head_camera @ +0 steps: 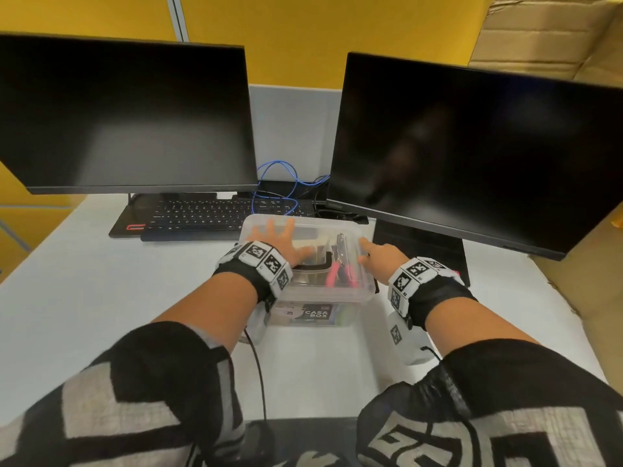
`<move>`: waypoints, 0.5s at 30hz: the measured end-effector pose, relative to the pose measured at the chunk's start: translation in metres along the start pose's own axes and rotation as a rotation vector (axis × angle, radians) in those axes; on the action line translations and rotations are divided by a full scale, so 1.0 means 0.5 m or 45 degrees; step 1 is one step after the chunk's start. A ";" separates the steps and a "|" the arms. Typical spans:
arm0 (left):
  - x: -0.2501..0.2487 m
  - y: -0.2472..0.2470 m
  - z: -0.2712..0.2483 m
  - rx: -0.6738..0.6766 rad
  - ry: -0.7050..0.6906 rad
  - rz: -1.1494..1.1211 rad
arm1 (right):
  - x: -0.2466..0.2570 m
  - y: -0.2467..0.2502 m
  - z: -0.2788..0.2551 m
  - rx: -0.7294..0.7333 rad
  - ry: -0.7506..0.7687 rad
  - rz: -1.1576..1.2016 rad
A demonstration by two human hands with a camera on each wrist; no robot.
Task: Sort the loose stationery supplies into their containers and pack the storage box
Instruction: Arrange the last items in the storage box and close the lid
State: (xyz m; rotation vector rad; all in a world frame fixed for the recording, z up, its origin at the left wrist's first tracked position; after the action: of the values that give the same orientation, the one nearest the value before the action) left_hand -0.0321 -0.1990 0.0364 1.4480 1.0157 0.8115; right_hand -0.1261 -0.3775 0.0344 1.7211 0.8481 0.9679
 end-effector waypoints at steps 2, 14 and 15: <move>0.008 -0.011 -0.009 0.027 -0.002 0.026 | -0.009 -0.002 -0.011 0.030 -0.012 0.130; -0.009 0.002 -0.012 0.221 0.007 -0.029 | -0.028 -0.027 -0.037 0.403 -0.165 0.983; -0.010 0.002 -0.013 0.230 0.008 -0.034 | -0.027 -0.029 -0.035 0.394 -0.198 1.045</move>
State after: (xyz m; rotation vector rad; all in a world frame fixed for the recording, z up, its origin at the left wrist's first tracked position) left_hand -0.0400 -0.2010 0.0386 1.5816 1.1343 0.7195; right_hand -0.1495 -0.3778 0.0216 2.4530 0.1602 1.2386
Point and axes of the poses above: each hand's wrist, its own z-axis towards the middle knuckle, its own y-axis out of the back of the hand, x = y × z, the point moved 3 cm from there along z, towards the middle knuckle, and after that the axes turned 9 degrees about -x, right-handed, at the moved point
